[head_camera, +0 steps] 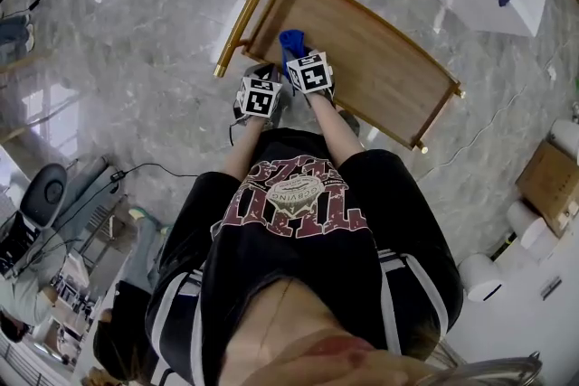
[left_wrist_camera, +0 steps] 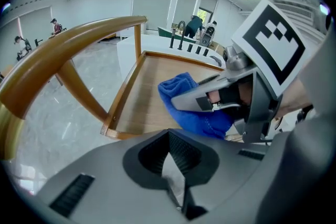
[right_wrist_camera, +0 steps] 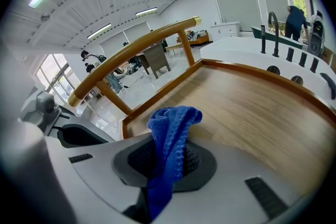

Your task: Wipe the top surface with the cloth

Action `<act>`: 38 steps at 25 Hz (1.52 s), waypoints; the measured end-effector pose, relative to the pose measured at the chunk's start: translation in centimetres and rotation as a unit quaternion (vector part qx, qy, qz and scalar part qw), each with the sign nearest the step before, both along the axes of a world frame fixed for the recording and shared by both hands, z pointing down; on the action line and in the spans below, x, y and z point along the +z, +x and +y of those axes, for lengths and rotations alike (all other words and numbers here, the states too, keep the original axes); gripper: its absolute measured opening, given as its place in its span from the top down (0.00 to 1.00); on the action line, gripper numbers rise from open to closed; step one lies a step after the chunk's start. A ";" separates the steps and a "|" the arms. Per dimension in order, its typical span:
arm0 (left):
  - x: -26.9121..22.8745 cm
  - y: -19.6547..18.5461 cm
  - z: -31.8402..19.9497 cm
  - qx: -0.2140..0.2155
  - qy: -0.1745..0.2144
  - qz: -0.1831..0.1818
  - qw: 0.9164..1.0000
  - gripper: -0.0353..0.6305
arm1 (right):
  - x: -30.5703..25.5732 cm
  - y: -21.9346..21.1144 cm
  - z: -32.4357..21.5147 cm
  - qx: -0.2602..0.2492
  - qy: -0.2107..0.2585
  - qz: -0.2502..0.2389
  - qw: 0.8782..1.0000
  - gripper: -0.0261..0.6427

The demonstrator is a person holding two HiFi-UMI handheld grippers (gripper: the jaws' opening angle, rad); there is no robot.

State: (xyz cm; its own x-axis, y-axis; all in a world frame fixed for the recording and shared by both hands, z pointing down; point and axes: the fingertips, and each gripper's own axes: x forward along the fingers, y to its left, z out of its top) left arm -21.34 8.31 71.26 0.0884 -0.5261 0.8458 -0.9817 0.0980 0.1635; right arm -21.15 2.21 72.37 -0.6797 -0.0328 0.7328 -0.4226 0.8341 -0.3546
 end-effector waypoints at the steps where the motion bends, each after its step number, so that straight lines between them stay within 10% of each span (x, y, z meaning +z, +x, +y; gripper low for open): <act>1: 0.0 0.2 -0.1 0.001 -0.001 0.000 1.000 0.88 | 0.0 0.4 0.0 0.004 0.000 0.000 1.000 0.87; 38: 0.9 10.8 -3.4 0.153 -0.035 0.016 0.987 0.88 | -0.4 12.5 -1.4 0.094 0.029 0.013 0.995 0.87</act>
